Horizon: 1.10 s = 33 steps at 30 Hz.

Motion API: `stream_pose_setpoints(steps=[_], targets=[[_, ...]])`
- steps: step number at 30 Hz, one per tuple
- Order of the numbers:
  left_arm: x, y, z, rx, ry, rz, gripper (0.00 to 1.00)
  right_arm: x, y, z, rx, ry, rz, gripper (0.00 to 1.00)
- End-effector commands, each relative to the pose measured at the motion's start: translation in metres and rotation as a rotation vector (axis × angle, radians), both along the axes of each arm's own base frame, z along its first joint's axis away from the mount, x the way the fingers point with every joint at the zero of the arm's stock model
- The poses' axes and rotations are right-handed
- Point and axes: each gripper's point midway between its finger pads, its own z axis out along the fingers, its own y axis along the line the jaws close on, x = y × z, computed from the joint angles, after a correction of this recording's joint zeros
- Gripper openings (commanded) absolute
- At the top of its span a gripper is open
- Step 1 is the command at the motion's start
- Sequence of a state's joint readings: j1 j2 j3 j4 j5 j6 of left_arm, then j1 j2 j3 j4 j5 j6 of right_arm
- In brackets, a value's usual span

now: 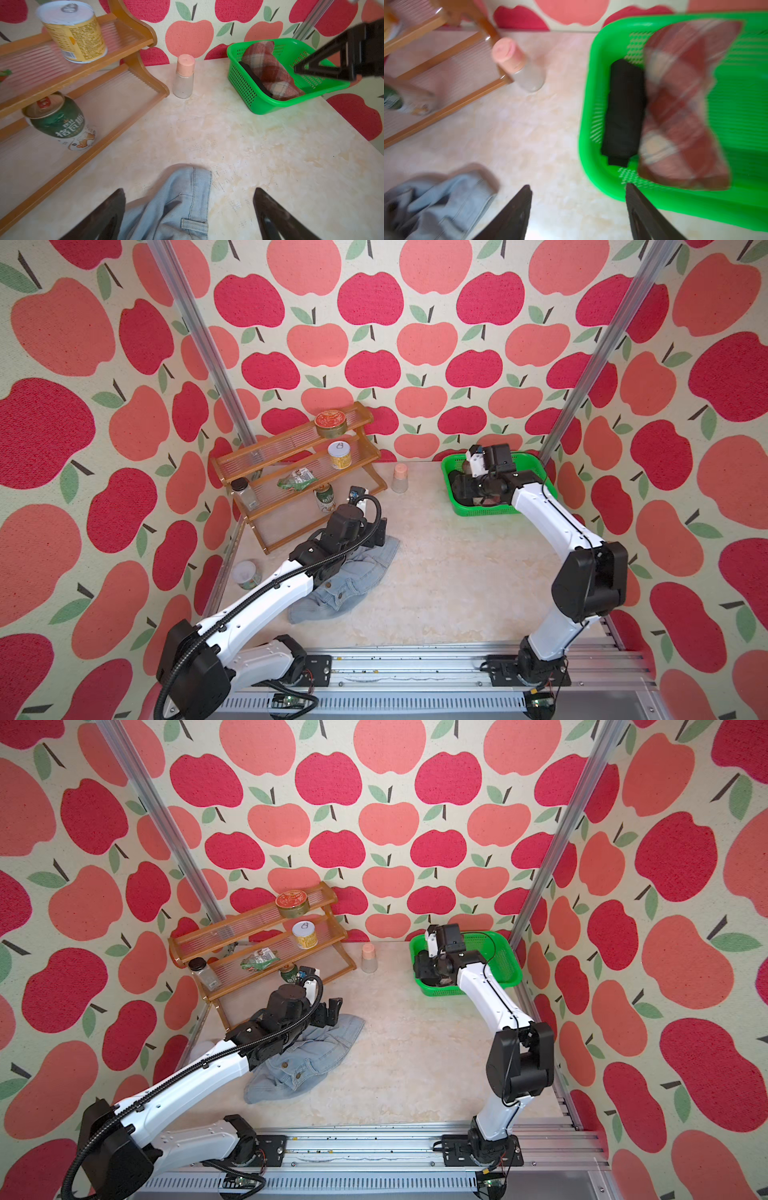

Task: Roll up the skirts
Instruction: Place the skirt in the basket, then pick up the skirt from the center of the board.

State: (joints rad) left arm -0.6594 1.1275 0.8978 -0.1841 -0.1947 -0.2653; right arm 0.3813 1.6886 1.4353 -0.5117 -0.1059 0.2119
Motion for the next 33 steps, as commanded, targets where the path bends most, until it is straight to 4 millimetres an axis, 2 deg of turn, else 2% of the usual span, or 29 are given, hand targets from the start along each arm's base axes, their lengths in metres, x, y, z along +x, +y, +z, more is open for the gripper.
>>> stream_pose_setpoints(steps=[1, 3, 6, 11, 15, 19, 29, 33], targets=[[-0.012, 0.024, -0.007, 0.021, 0.019, 0.050, 0.97, -0.040, 0.056, -0.033, 0.198, 0.135, 0.085, 0.75], [-0.016, 0.032, -0.006, 0.014, 0.022, 0.067, 0.97, -0.059, 0.087, -0.049, 0.242, 0.177, 0.150, 0.75], [-0.022, 0.039, -0.007, 0.005, 0.028, 0.079, 0.97, -0.072, 0.115, -0.069, 0.259, 0.225, 0.216, 0.75], [-0.033, 0.039, -0.009, -0.036, 0.029, 0.056, 0.97, -0.078, 0.142, -0.093, 0.315, 0.273, 0.291, 0.74], [-0.040, 0.037, -0.008, -0.045, 0.035, 0.020, 0.97, -0.080, 0.148, -0.122, 0.300, 0.347, 0.314, 0.72], [-0.043, 0.040, -0.010, -0.029, 0.044, 0.014, 0.97, -0.083, 0.150, -0.139, 0.300, 0.373, 0.320, 0.72], [-0.041, 0.044, -0.019, -0.031, 0.069, 0.031, 0.98, -0.091, 0.167, -0.162, 0.357, 0.424, 0.373, 0.67], [-0.042, 0.050, -0.017, -0.035, 0.064, 0.042, 0.98, -0.104, 0.174, -0.165, 0.375, 0.430, 0.412, 0.65]])
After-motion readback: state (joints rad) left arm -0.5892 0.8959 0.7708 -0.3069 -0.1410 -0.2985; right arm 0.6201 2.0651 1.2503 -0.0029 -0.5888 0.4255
